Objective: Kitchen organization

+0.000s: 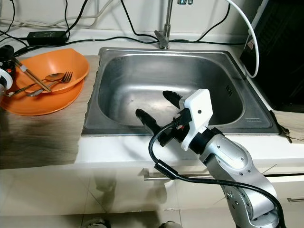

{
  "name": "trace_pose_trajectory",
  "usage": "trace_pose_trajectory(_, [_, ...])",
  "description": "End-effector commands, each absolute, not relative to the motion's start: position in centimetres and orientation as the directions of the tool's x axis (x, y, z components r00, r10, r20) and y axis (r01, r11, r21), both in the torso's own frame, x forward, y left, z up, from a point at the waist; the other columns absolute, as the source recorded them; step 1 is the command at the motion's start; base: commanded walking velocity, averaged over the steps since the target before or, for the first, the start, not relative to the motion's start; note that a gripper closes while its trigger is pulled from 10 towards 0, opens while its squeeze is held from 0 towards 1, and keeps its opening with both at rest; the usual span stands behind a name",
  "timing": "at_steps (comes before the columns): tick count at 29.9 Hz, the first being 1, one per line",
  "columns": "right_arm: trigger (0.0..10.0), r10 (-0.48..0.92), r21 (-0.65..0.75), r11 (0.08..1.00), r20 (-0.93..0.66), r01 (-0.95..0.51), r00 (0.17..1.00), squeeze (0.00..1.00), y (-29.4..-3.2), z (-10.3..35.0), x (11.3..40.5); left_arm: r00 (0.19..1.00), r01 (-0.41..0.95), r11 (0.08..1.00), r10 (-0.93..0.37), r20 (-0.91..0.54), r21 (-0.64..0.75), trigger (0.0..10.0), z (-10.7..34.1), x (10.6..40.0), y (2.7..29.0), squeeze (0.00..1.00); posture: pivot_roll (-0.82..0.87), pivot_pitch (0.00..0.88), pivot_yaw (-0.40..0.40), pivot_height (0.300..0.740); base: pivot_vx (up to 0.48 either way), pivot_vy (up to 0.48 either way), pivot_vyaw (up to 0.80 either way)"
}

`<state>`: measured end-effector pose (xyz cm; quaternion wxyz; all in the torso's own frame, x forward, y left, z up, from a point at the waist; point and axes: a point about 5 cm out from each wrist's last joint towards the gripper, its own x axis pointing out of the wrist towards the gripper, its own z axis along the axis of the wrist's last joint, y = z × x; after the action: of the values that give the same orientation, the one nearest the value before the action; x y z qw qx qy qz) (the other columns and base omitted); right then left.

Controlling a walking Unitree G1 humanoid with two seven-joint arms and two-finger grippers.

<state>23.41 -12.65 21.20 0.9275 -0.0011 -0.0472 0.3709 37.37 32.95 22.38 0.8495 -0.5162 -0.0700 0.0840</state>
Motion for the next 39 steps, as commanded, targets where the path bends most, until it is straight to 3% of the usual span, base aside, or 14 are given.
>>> trace_pose_trajectory(1, [10.0, 0.695, -0.049, 0.718, 0.09, -0.694, 0.713, 0.0, -12.7, 21.6, 23.4, 0.976, -0.085, 0.467, 0.217, 0.02, -0.88, 0.0, 22.4, 37.4, 33.0, 0.0, -0.15, 0.089, 0.008, 0.74, 0.0, 0.0, 0.0])
trace_pose_trajectory(27, [10.0, 0.699, -0.072, 0.715, 0.093, -0.695, 0.709, 0.0, -12.8, 21.7, 23.9, 0.964, -0.083, 0.468, 0.26, 0.048, -0.88, 0.0, 22.7, 37.0, 33.9, 0.0, -0.15, 0.047, -0.004, 0.74, 0.0, 0.0, 0.0])
trace_pose_trajectory(39, [10.0, 0.698, -0.077, 0.716, 0.098, -0.694, 0.71, 0.0, -12.9, 21.8, 24.0, 0.944, 0.009, 0.443, 0.293, 0.154, -0.897, 0.0, 24.9, 36.3, 35.5, 0.0, -0.15, 0.037, -0.005, 0.74, 0.0, 0.0, 0.0])
